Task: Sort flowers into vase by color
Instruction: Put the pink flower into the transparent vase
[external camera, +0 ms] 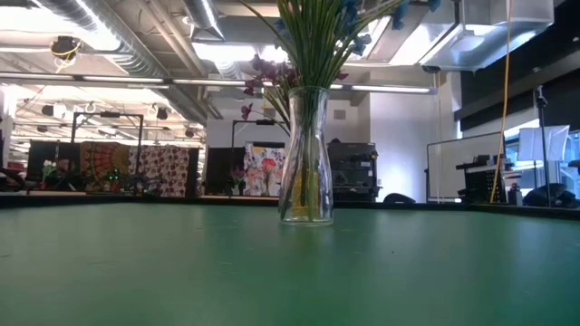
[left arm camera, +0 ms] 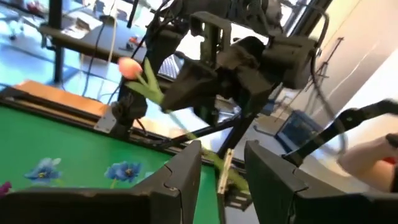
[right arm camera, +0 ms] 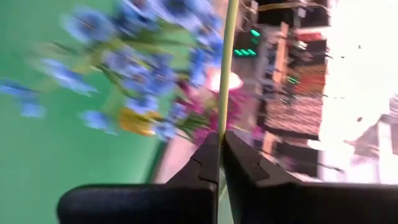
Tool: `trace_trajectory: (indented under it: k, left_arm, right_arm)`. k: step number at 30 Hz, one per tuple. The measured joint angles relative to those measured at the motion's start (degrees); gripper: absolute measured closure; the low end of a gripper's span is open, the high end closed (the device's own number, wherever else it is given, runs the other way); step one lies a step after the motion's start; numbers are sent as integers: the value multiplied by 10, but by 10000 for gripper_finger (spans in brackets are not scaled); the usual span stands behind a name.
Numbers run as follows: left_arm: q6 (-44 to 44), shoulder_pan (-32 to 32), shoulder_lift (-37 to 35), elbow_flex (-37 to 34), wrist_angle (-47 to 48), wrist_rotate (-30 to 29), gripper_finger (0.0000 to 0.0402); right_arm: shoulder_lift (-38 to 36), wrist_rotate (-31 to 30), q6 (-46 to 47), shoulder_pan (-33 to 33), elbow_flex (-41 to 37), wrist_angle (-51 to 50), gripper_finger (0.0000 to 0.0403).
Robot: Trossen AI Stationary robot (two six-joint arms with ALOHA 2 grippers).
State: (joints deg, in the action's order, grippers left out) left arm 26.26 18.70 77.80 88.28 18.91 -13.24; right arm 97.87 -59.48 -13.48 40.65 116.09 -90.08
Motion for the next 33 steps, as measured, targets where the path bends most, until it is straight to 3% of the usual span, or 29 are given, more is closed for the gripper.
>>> trace_trajectory:
  k: [10, 16, 22, 33]
  left_arm:
    - [66, -122, 0, 20, 74, 162, 283]
    - [77, -174, 0, 20, 88, 218, 283]
    - [63, -199, 7, 20, 89, 260, 283]
    - [62, -211, 43, 20, 87, 316, 283]
  right_arm:
    - [29, -132, -128, -78, 0, 1, 393]
    - [49, -173, -172, -115, 0, 10, 393]
    - [64, -180, -251, -148, 0, 66, 393]
    - [63, -165, -451, -159, 0, 272, 393]
